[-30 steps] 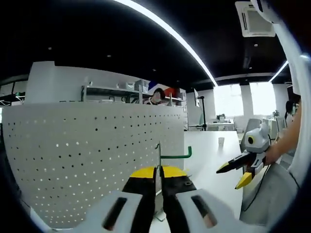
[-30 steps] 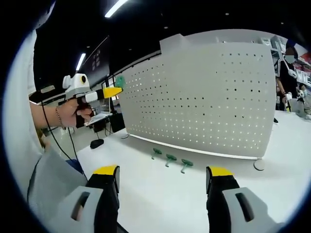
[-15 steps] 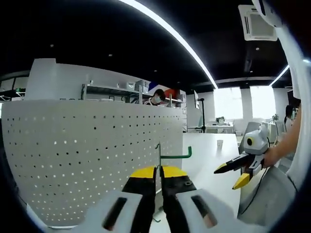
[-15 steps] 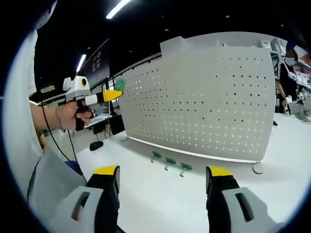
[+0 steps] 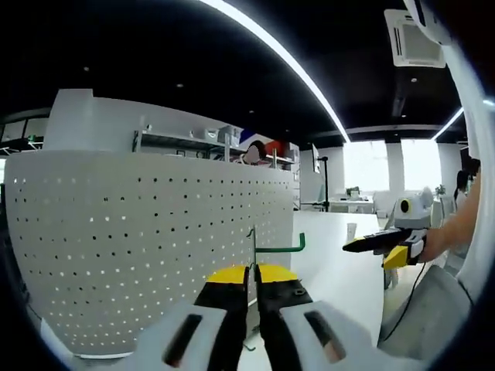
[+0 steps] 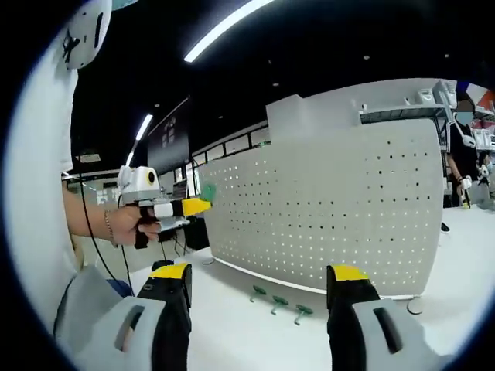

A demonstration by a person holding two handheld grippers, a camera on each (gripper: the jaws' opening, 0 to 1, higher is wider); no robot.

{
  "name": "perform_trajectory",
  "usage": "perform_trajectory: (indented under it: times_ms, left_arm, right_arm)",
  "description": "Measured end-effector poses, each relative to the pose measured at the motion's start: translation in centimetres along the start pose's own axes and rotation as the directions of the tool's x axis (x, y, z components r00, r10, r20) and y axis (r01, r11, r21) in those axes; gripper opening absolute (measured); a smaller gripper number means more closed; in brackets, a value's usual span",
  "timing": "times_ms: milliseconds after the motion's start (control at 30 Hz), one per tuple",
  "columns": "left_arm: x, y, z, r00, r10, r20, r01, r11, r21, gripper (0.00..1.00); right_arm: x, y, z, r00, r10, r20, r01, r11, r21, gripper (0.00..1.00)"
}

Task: Insert the hook assembly into the mounting plate slot until the hook locks in place.

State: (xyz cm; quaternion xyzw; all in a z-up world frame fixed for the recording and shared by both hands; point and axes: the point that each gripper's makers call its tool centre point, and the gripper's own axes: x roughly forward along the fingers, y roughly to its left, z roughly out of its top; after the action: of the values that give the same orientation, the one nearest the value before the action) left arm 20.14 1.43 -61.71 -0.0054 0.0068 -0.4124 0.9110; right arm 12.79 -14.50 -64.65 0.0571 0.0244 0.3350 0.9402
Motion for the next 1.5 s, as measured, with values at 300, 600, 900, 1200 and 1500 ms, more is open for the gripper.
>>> perform_trajectory:
  times_ms: [300,600,900,1200,1500]
  left_arm:
    - [0.0,0.0,-0.1,1.000,0.006,-0.002,-0.006,1.000,0.002,0.03]
    - [0.1,-0.3,0.0,1.000,0.003,-0.002,-0.003,1.000,0.005,0.03]
    - [0.2,-0.7,0.1,1.000,0.001,0.001,-0.001,1.000,0.010,0.03]
    - [0.3,-0.7,0.1,1.000,0.001,0.001,-0.001,1.000,0.012,0.03]
    - [0.4,-0.6,0.4,1.000,0.004,0.004,-0.004,1.000,0.014,0.03]
  right_arm:
    - [1.1,1.2,0.5,0.999,0.039,0.005,-0.039,0.999,-0.023,0.64]
    - [3.7,3.0,1.7,0.995,0.103,0.014,-0.102,0.993,-0.063,0.62]
    - [6.2,4.5,2.3,0.988,0.151,0.042,-0.150,0.988,-0.038,0.62]
    - [8.0,5.0,2.9,0.983,0.175,0.059,-0.173,0.984,-0.034,0.62]
    - [9.8,5.6,3.6,0.978,0.195,0.079,-0.195,0.981,-0.016,0.61]
